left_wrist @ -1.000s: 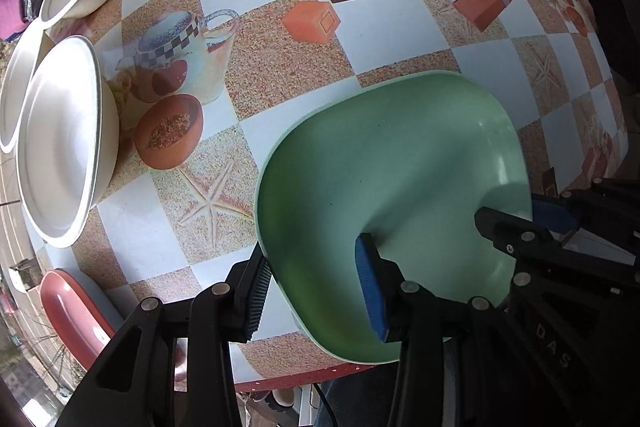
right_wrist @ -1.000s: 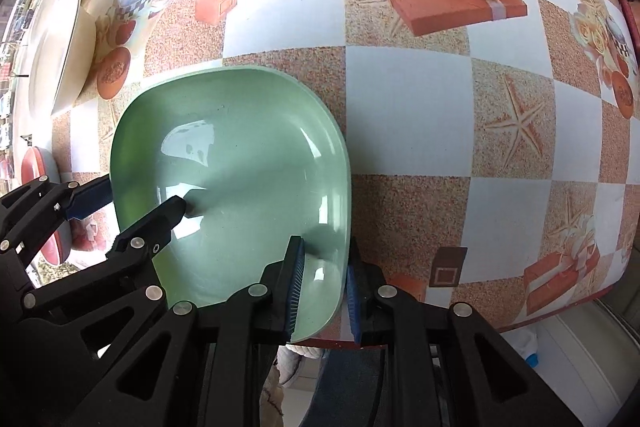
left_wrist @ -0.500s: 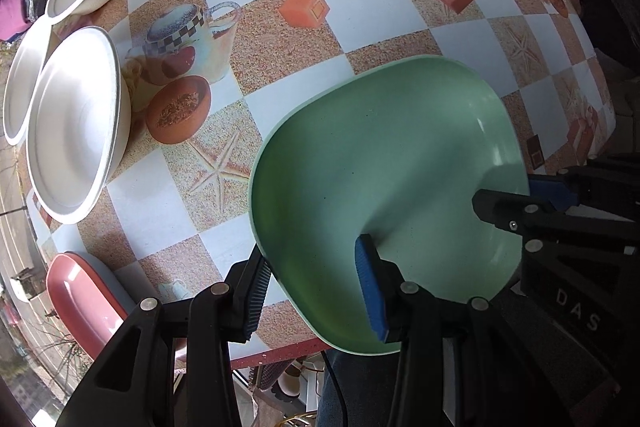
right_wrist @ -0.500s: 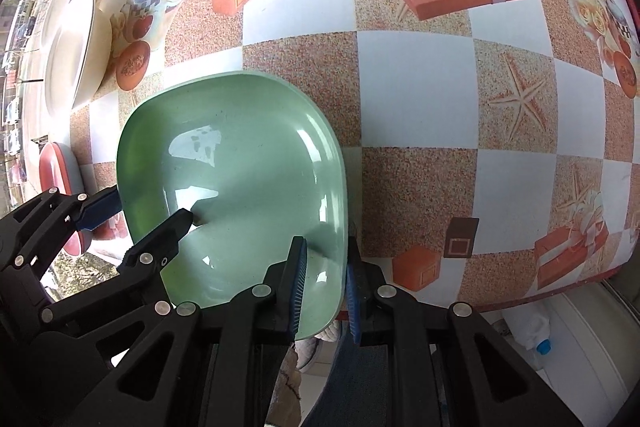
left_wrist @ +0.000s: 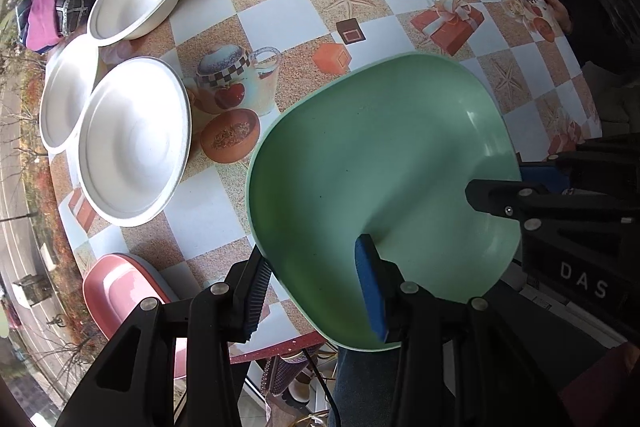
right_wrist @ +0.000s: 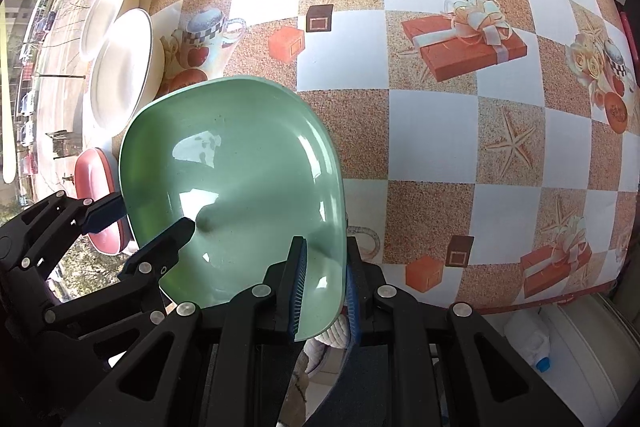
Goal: Organize plates and bowls
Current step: 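Carry the green plate with the right gripper over the pink plate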
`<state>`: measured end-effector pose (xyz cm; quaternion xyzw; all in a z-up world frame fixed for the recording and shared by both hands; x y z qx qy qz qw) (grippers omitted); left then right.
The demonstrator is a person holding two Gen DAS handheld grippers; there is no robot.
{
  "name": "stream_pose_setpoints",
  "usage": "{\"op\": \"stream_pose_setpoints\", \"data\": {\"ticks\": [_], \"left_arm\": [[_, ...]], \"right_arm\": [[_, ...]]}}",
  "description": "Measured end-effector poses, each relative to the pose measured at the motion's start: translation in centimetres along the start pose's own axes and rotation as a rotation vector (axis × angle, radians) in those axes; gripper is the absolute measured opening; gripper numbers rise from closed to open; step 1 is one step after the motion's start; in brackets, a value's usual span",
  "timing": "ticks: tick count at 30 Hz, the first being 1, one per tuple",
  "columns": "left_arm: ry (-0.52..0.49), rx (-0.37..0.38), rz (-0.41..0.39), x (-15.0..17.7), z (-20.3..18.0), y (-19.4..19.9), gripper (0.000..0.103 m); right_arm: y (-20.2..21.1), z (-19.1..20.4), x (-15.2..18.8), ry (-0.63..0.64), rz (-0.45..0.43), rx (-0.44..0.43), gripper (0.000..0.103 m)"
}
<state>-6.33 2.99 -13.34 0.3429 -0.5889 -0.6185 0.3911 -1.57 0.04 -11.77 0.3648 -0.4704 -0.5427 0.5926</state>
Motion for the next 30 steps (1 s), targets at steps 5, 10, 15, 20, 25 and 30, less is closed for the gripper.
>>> {"op": "stream_pose_setpoints", "data": {"ticks": [5, 10, 15, 20, 25, 30], "left_arm": [[0.005, -0.031, -0.013, -0.3, 0.5, 1.5, 0.045], [0.034, -0.052, -0.042, -1.0, 1.6, 3.4, 0.045], [0.085, -0.073, -0.072, -1.0, 2.7, 4.5, 0.045], [0.147, -0.078, -0.094, -0.2, 4.6, 4.8, 0.045], [0.235, -0.079, -0.122, 0.5, 6.9, 5.0, 0.045], [0.354, -0.069, -0.148, 2.3, 10.0, 5.4, 0.045]], "right_arm": [[0.5, -0.1, -0.3, 0.016, -0.013, -0.019, 0.021], [2.0, 0.7, -1.2, 0.052, -0.039, -0.028, 0.021], [3.6, 1.9, -0.8, 0.112, -0.068, -0.025, 0.021], [3.8, 3.8, -1.2, 0.175, -0.076, -0.013, 0.021], [4.6, 6.6, -1.8, 0.27, -0.087, 0.024, 0.021], [4.0, 10.2, -1.9, 0.376, -0.071, 0.054, 0.021]]}}
Point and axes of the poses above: each gripper's, at about its wrist camera, not at the fingertips, and y roughly against the way its jaws point, z to its left, x to its underside, the point moved 4 cm from there along -y, roughly the way its jaws point, and after that the axes turned 4 degrees about -x, right-handed, at the moved point
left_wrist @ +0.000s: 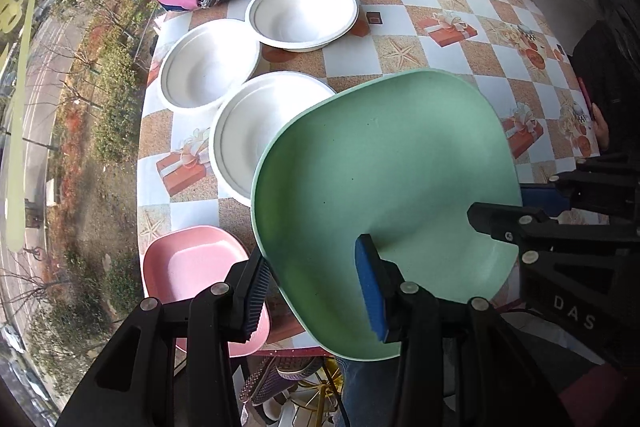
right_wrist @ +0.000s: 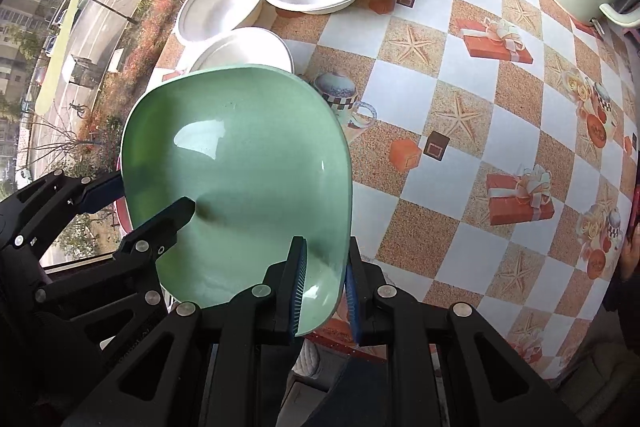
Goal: Organize plates and bowls
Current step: 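Carry the green plate with the right gripper over the pink plate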
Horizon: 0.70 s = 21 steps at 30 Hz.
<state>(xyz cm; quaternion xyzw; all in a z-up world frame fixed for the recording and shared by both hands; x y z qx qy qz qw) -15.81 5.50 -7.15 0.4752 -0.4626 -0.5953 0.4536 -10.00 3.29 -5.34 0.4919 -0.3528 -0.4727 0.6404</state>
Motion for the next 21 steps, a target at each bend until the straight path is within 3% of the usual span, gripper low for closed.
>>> {"op": "stream_pose_setpoints", "data": {"ticks": [10, 21], "left_arm": [[0.238, -0.015, 0.016, 3.5, 8.1, -0.8, 0.045], [0.354, -0.044, 0.08, 7.0, 13.5, -2.6, 0.045]], "right_arm": [[-3.5, 9.0, -2.0, 0.255, 0.085, 0.022, 0.021], [-8.1, 15.4, -2.1, 0.361, 0.205, -0.031, 0.021]]}}
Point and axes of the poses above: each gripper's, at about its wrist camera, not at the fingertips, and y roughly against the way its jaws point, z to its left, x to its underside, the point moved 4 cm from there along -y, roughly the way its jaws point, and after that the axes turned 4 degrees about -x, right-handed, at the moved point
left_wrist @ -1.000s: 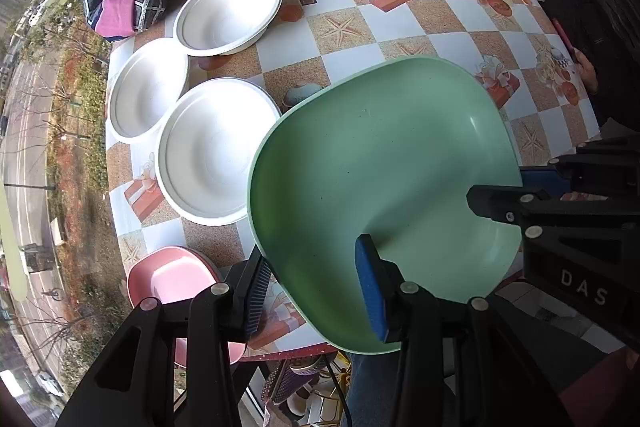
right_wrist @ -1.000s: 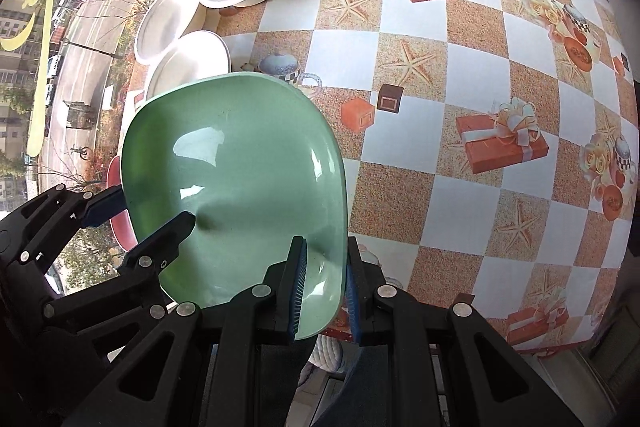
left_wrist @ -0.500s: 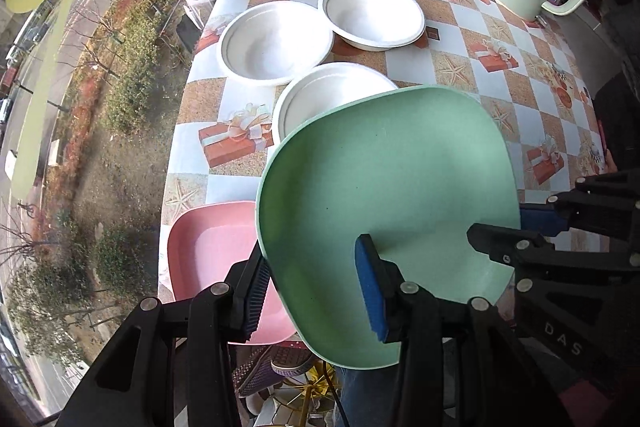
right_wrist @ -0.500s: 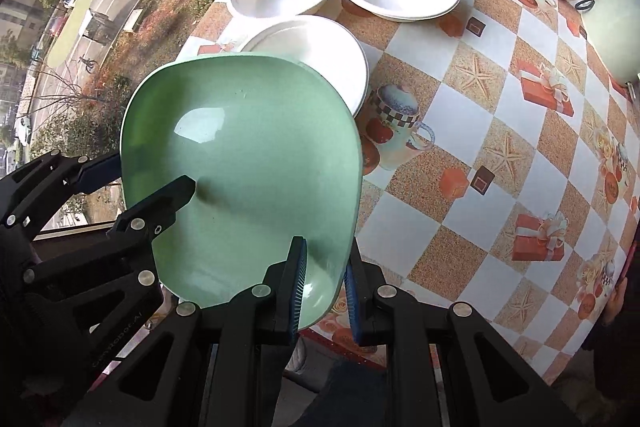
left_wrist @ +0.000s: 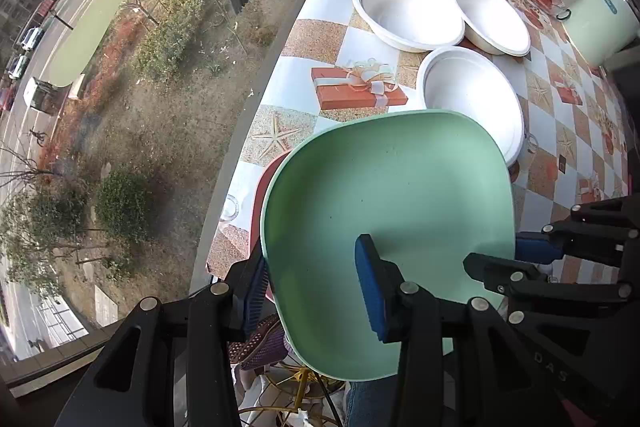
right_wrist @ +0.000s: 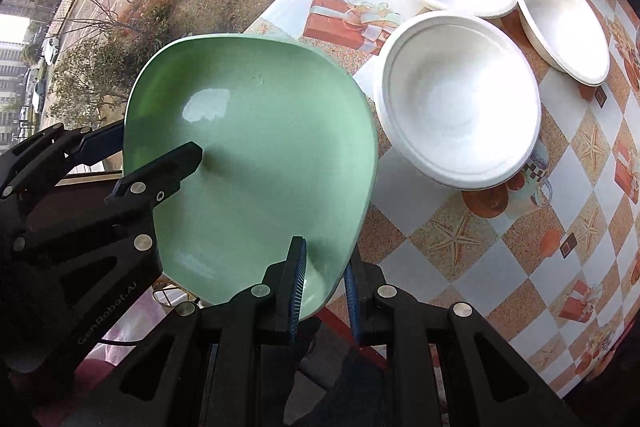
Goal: Organize plates and bowls
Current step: 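Carry the green plate with the right gripper over the pink plate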
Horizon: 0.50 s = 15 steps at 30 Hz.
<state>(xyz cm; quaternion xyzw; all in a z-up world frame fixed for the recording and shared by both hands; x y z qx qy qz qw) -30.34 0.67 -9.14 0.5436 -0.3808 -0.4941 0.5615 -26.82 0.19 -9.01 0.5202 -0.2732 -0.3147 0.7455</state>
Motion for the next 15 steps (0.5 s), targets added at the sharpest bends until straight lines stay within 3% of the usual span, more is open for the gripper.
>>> {"op": "stream_pose_setpoints", "data": {"ticks": [7, 10, 11, 13, 14, 15], "left_arm": [[-0.004, 0.006, -0.006, -0.5, 1.5, -0.9, 0.046], [0.006, 0.034, -0.009, -0.6, 1.8, -1.2, 0.054], [0.01, 0.039, -0.009, -0.6, 1.9, -1.3, 0.061], [0.022, 0.053, -0.016, -0.9, 2.0, -1.3, 0.073], [0.029, 0.064, -0.035, -1.2, 2.0, -1.1, 0.08], [0.037, 0.074, -0.056, -1.6, 2.0, -0.9, 0.082]], "right_arm": [[-2.5, 0.9, -1.2, -0.037, 0.054, -0.069, 0.022], [-2.7, 0.8, -1.5, -0.057, 0.048, -0.102, 0.022], [-2.5, 0.6, -1.6, -0.066, 0.04, -0.105, 0.022], [-1.9, 0.0, -1.8, -0.094, 0.018, -0.106, 0.035], [-1.4, -0.8, -1.8, -0.109, 0.005, -0.111, 0.051], [-1.0, -1.4, -1.7, -0.132, -0.014, -0.11, 0.059]]}}
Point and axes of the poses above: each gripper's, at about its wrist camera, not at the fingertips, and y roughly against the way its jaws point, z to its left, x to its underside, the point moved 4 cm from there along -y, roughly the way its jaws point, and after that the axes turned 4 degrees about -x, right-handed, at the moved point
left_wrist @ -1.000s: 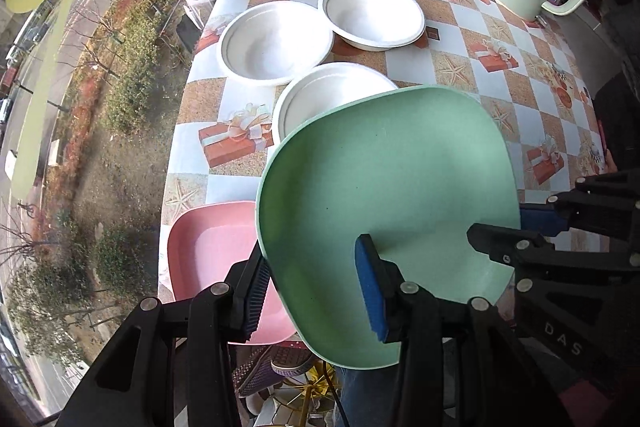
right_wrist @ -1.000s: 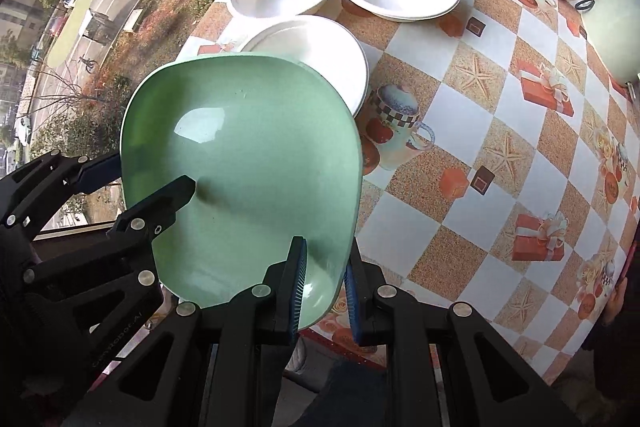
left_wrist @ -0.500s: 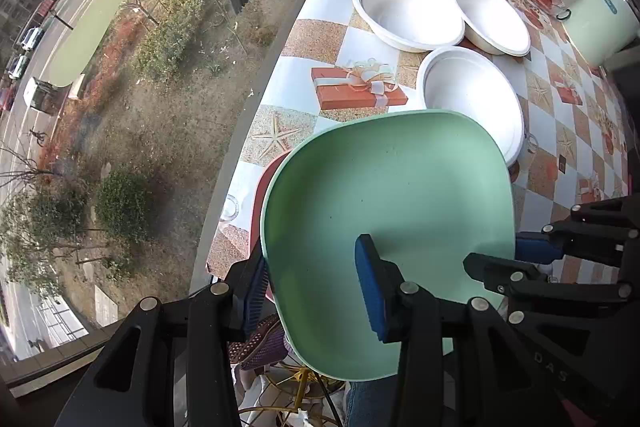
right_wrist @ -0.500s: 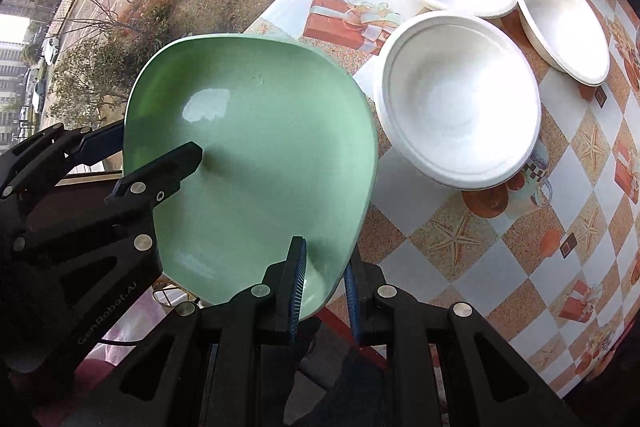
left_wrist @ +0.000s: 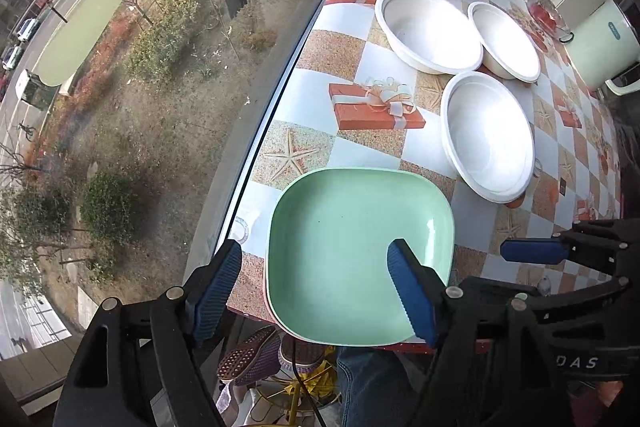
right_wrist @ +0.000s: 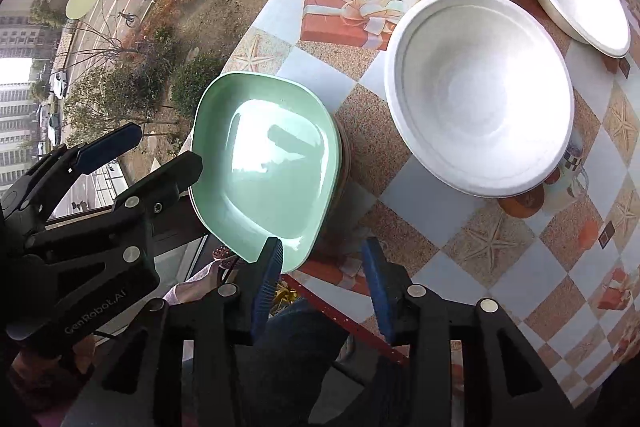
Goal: Organize plates and bowls
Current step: 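Lower the green plate onto the pink plate and open the right gripper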
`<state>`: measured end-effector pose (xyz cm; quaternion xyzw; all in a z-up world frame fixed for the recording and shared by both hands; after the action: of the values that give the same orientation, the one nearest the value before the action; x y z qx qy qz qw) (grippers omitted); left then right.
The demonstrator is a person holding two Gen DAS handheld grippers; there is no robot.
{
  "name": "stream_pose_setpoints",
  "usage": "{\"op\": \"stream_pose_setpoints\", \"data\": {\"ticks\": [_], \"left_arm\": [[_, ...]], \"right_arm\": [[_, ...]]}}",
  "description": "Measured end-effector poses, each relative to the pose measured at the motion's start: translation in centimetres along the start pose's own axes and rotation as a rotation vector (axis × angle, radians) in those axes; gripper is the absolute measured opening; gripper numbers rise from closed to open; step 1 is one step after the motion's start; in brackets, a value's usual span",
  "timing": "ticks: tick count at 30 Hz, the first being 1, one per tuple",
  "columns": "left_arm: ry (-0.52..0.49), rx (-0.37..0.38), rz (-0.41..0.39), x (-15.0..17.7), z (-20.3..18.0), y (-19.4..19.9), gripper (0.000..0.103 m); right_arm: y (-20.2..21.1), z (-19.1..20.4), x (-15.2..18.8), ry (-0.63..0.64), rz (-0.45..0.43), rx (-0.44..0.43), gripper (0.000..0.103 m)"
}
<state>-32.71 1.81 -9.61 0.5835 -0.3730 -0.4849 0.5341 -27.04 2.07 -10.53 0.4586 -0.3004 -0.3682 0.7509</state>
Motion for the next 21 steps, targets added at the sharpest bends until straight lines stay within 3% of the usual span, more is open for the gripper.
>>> {"op": "stream_pose_setpoints", "data": {"ticks": [2, 4, 5, 8, 13, 17, 21], "left_arm": [[0.013, 0.025, -0.024, -0.7, -0.2, 0.3, 0.084], [0.024, 0.056, -0.024, -1.4, -0.6, 0.3, 0.087], [0.022, 0.068, -0.02, -1.7, -0.9, 0.3, 0.088], [-0.014, 0.083, 0.004, -2.8, -2.5, -0.1, 0.088], [-0.064, 0.069, 0.094, -4.7, -5.4, -2.3, 0.088], [-0.104, 0.057, 0.083, -6.7, -7.3, -3.2, 0.088], [-0.156, 0.046, 0.089, -8.2, -8.6, -4.4, 0.088]], "right_arm": [[1.1, -1.2, -0.1, -0.041, -0.038, 0.004, 0.059], [2.2, -3.0, 0.2, -0.093, -0.071, 0.017, 0.071], [2.6, -3.9, 0.4, -0.121, -0.085, 0.026, 0.085], [3.4, -6.9, 1.1, -0.234, -0.117, 0.067, 0.086], [3.1, -11.8, 2.9, -0.435, -0.083, 0.129, 0.086], [2.2, -13.6, 3.5, -0.507, -0.026, 0.155, 0.086], [2.7, -14.4, 2.5, -0.526, -0.061, 0.178, 0.086]]}}
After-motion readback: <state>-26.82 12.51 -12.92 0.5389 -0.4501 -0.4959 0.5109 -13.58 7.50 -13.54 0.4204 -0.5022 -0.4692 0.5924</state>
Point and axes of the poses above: each gripper's, at about its wrist camera, not at the fingertips, and y roughly against the way its jaws point, z to its left, x to its underside, the point moved 4 cm from there along -y, roughly the way its jaws point, and after that the axes turned 4 degrees about -x, right-handed, at the moved point
